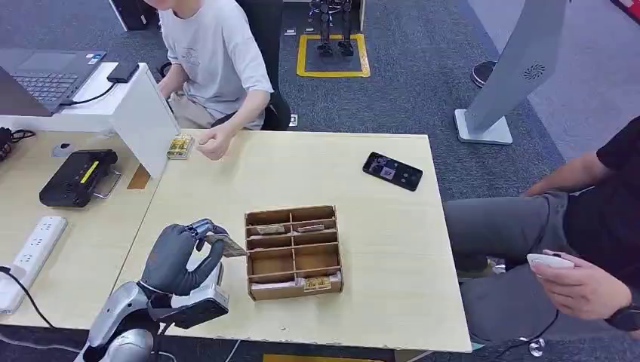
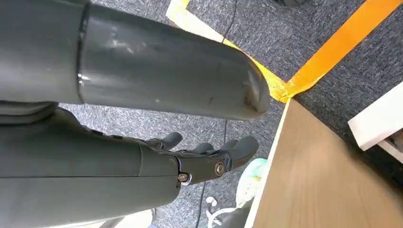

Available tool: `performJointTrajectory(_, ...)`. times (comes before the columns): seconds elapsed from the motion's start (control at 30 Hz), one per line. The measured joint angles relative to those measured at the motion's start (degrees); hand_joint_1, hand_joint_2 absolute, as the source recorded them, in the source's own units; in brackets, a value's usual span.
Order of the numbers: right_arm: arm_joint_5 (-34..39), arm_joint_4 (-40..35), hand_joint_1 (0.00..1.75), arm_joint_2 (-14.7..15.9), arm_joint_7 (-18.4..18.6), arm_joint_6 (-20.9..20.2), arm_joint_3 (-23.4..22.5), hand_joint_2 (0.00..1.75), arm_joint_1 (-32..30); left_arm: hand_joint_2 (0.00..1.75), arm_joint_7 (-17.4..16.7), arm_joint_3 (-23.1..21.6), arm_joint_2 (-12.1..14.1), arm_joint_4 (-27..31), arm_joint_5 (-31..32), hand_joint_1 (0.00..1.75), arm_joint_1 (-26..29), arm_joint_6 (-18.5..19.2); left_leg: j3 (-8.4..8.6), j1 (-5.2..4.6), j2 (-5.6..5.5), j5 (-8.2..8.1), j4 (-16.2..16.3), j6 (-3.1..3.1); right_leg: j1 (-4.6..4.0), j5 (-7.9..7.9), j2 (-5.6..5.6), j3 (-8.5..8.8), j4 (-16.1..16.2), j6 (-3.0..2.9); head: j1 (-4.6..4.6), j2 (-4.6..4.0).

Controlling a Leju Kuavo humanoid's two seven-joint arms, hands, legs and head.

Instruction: Pass the card to the sensor for recognition and then transmit it.

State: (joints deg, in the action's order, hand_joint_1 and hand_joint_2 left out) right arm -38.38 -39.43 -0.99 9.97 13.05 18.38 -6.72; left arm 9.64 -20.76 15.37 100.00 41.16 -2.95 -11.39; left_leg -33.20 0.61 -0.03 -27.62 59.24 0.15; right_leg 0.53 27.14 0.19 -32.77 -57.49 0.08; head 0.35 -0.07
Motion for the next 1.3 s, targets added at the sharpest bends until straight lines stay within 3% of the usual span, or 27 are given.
performJointTrajectory(0.33,0.0,0.0,0.00,0.0,0.0,0.0,0.0,0.00,0.0,1.75,0.0,0.0,0.0,0.0,0.0,1.75,0.0,0.0,0.01,0.00,0.00,0.00,0.0,0.00,0.00,0.00,0.00,-0.04,0.0,0.00,0.00,0.00)
performJointTrajectory(0.37,-0.1,0.0,0.00,0.0,0.0,-0.1,0.0,0.00,0.0,1.75,-2.0,0.3,-0.1,-0.1,2.3,1.75,-0.5,-1.3,-0.01,0.00,0.00,0.00,0.0,0.00,0.00,0.00,0.00,-0.13,0.0,0.00,0.00,0.00)
performJointTrajectory(0.43,-0.8,-0.3,0.00,0.1,0.3,-0.8,0.3,0.00,0.0,1.75,-10.1,1.7,-0.7,-3.2,10.6,1.75,-4.7,-6.3,-0.16,0.01,-0.14,0.10,0.0,0.09,-0.01,-0.03,-0.17,-0.16,0.0,-0.01,0.09,0.00)
performJointTrajectory(0.47,-0.9,-0.5,0.00,0.2,0.8,-1.0,0.4,0.00,0.1,1.75,-12.3,2.6,-1.0,-5.3,11.5,1.75,-7.4,-7.5,-0.19,0.02,-0.21,0.16,0.0,0.05,0.00,-0.07,-0.23,-0.14,0.0,-0.05,0.13,0.00)
performJointTrajectory(0.6,-0.7,-0.8,0.00,0.4,1.7,-1.4,0.9,0.00,0.0,1.75,-11.8,5.7,-1.4,-10.7,11.5,1.75,-13.1,-8.3,-0.14,0.02,-0.14,0.27,0.0,-0.05,-0.01,-0.21,-0.13,-0.15,0.0,-0.17,0.00,0.00)
performJointTrajectory(1.3,-0.6,-0.8,0.00,0.8,1.0,-1.4,1.9,0.00,0.3,1.75,-11.7,7.1,-2.1,-13.5,11.8,1.75,-13.6,-8.9,-0.25,0.01,-0.05,0.24,0.0,-0.04,-0.01,-0.19,-0.04,-0.30,0.0,-0.14,-0.02,0.00)
